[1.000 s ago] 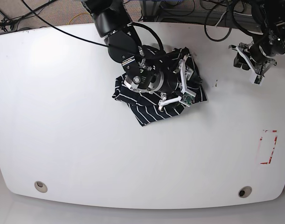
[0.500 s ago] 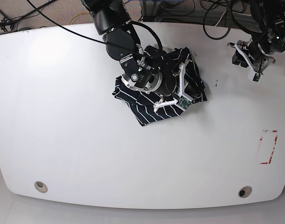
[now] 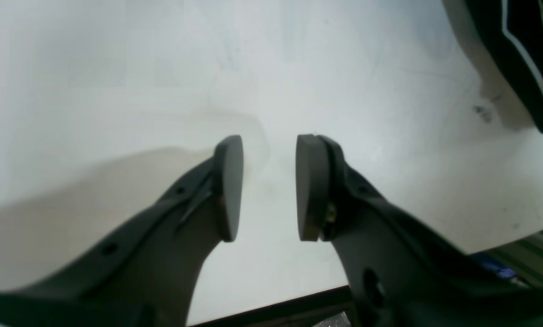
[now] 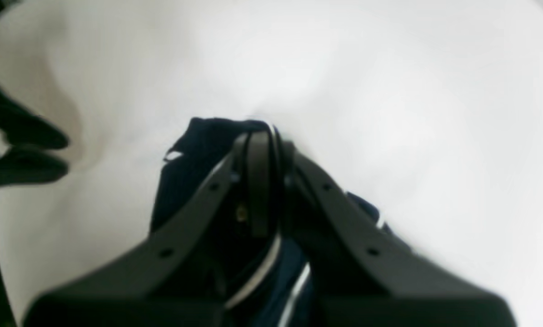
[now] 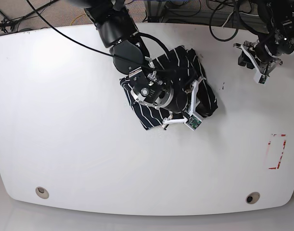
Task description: Fold the T-shirt properly
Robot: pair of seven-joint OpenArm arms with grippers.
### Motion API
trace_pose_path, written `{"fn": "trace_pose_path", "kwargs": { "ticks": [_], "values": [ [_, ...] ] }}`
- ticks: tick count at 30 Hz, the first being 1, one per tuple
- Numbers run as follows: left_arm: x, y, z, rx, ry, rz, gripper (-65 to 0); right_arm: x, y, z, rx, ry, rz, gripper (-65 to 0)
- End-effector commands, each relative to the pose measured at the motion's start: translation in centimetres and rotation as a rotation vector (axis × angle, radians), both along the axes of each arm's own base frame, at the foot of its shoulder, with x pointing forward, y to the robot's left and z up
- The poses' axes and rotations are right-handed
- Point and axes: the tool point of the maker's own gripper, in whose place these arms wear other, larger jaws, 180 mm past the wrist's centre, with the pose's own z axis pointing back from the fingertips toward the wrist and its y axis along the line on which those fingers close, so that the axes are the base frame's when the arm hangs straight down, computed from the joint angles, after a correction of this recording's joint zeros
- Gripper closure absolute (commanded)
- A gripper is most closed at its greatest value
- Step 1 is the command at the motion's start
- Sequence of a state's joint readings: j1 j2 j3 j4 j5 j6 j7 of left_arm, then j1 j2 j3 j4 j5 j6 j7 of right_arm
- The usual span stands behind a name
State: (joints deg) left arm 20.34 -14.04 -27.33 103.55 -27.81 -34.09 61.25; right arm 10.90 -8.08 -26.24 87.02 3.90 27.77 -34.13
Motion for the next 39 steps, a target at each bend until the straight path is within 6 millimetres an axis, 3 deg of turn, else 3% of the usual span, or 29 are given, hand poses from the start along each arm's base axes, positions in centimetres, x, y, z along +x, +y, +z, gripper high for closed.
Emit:
{"fn": "trace_pose_path", "kwargs": {
  "ticks": [1, 4, 8, 11, 14, 16, 19, 24, 30, 35, 39],
  "values": [
    [0.5, -0.3, 0.7, -0.004, -0.029, -0.017, -17.2, 0.9, 1.7, 1.4, 0.078, 0.015, 0.01, 0.0],
    [0.6, -0.9, 0.6, -0.01, -0.027, -0.034, -17.2, 1.7, 2.4, 0.6, 0.117, 0.056, -0.01, -1.7],
    [0.6, -2.3, 0.4, -0.024, -0.021, -0.077, -17.2, 3.0, 2.6, -0.2, 0.151, 0.092, -0.068, -17.3],
    [0.6, -3.6, 0.0, -0.037, -0.012, -0.114, -17.2, 3.2, 2.6, 0.2, 0.177, 0.105, -0.077, -24.3],
    [1.0, -5.1, 0.7, -0.039, -0.033, -0.165, -17.4, 3.1, 2.9, 2.2, 0.234, 0.086, -0.071, -30.9],
    [1.3, -6.4, 1.4, -0.04, -0.058, -0.208, -17.4, 2.8, 1.7, 2.7, 0.253, 0.075, -0.078, -35.7],
    [2.0, -9.9, 2.7, -0.062, -0.103, -0.314, -17.5, 2.6, -1.1, 4.0, 0.287, 0.046, -0.083, -41.1],
    [2.5, -13.8, 3.5, -0.101, -0.133, -0.428, -17.5, 3.8, -6.1, 4.3, 0.357, 0.094, -0.158, -36.6],
    [1.9, -19.6, 3.7, -0.199, -0.143, -0.535, -17.6, 5.0, -12.2, 2.3, 0.337, 0.15, -0.261, -22.8],
    [3.0, -21.9, 4.8, -0.247, -0.187, -0.547, -17.6, 5.9, -13.2, 1.1, 0.296, 0.167, -0.28, -16.5],
    [2.7, -22.0, 4.8, -0.252, -0.182, -0.542, -17.6, 6.4, -13.6, -2.0, 0.241, 0.231, -0.3, -16.0]
  ]
}}
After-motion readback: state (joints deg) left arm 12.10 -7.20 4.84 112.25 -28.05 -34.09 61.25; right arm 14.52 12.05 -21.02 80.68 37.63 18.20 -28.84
